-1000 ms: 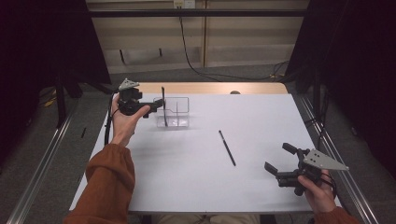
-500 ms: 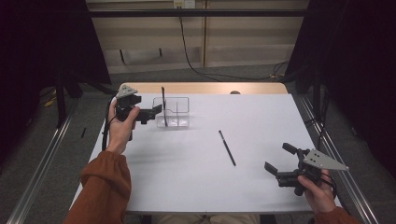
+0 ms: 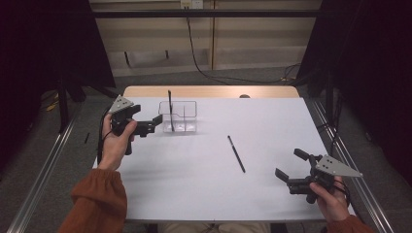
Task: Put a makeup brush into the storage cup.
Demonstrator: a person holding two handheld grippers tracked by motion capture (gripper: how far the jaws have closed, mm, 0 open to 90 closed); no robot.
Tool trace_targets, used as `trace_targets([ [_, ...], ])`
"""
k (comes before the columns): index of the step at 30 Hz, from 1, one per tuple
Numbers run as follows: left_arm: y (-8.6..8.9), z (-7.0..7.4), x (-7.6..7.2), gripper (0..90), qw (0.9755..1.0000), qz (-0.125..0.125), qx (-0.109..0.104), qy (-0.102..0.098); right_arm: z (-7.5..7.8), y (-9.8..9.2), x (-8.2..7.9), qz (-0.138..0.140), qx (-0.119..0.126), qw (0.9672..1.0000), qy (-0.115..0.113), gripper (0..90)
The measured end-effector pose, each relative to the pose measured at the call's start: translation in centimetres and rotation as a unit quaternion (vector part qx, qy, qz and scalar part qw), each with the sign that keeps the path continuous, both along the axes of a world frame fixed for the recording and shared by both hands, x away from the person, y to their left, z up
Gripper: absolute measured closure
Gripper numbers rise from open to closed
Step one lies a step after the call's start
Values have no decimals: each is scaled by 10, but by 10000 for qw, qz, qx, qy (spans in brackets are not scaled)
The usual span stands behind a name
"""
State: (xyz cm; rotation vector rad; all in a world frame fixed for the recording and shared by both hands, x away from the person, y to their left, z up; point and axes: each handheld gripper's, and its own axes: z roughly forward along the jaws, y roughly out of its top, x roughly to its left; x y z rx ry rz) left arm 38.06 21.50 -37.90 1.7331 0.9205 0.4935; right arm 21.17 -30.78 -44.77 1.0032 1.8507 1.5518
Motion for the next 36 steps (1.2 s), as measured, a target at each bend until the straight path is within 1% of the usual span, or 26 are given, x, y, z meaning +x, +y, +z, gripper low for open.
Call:
trace_targets([
  [1, 1, -1, -4, 37, 10000, -13, -1, -39, 0, 0, 0, 3, -6, 10000, 8, 0],
  [3, 3, -2, -10, 37, 10000, -66, -57, -43, 0, 0, 0, 31, -9, 10000, 31, 0],
  [4, 4, -3, -13, 37, 9999, -59, -66, -96, 0, 1, 0, 35, -12, 10000, 30, 0],
  [6, 5, -5, -19, 35, 9999, -66, -102, -106, 0, 0, 0, 26, -5, 10000, 35, 0],
  [10, 5, -11, -30, 33, 9998, -96, -59, -140, -1, 1, 1, 18, -8, 10000, 61, 0],
  [12, 6, -14, -34, 32, 9998, -129, -96, -135, -1, 1, 1, 23, -20, 10000, 47, 0],
  [14, 6, -17, -38, 32, 9998, -119, -56, -164, 0, 0, 0, 28, -6, 10000, 44, 0],
  [16, 7, -20, -42, 30, 9998, -95, -93, -170, 0, 0, 0, 26, -4, 10000, 35, 0],
  [18, 8, -22, -47, 29, 9997, -129, -93, -176, 0, 0, 0, 24, -7, 10000, 42, 0],
  [19, 8, -23, -49, 29, 9995, -207, -115, -210, 0, 0, 1, 29, -9, 10000, 42, 0],
  [20, 8, -23, -52, 29, 9992, -304, -159, -190, 0, 0, 1, 26, -7, 10000, 41, 0],
  [22, 7, -24, -57, 28, 9992, -280, -136, -264, 0, 1, 0, 31, -10, 10000, 47, 0],
  [23, 7, -24, -60, 22, 9989, -337, -106, -298, 0, 1, 1, 33, -4, 10000, 44, 0],
  [28, 9, -26, -71, 22, 9986, -290, -94, -425, 0, 0, 0, 41, -7, 10000, 38, 0],
  [32, 15, -33, -77, 22, 9989, -249, -135, -372, 0, 1, 0, 42, -8, 10000, 49, 0],
  [33, 16, -35, -78, 22, 9989, -210, -148, -381, 0, 1, 0, 46, -7, 10000, 48, 0],
  [34, 17, -37, -80, 24, 9990, -133, -103, -422, 0, 1, 0, 42, -5, 10000, 46, 0],
  [36, 20, -39, -84, 23, 9988, -142, -138, -439, 0, 1, 0, 40, 0, 10000, 46, 0],
])
